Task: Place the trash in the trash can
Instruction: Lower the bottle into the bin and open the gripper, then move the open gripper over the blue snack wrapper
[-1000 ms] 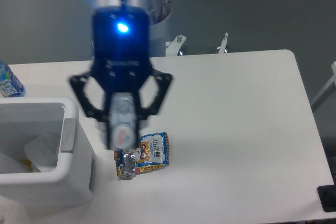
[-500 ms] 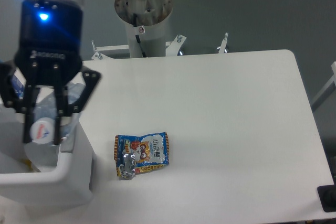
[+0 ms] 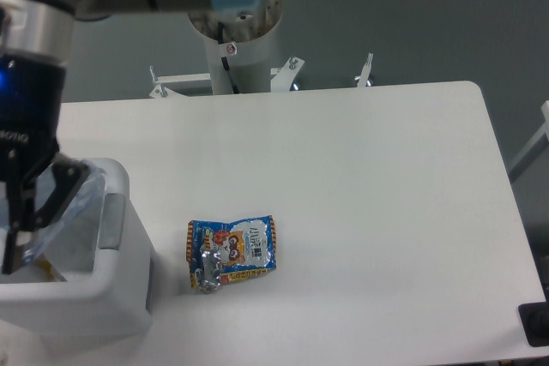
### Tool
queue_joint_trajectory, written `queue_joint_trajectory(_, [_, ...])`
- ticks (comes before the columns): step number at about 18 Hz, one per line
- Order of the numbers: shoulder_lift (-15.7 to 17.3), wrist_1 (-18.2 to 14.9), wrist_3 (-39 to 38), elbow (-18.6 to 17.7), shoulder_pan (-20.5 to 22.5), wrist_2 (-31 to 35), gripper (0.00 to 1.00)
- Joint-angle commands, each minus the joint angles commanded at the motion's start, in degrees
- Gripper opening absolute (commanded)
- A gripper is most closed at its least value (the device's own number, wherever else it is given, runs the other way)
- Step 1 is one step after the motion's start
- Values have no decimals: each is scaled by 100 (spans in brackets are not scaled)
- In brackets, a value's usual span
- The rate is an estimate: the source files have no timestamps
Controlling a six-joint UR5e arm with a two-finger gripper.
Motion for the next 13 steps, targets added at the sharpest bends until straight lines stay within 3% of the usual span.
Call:
queue_joint_trajectory(3, [-53,0,-17,-96,-114,0,41])
queue_joint_trajectory(5, [-62,0,-18,-272,-167,9,53])
queue_joint_trajectory(7, [-62,0,-9,-360,-167,9,92])
queue_joint_trajectory(8, [-53,0,-44,-395,-176,9,100])
queue_joint_trajectory(13, [35,-18,-202,-510,-124,9,100])
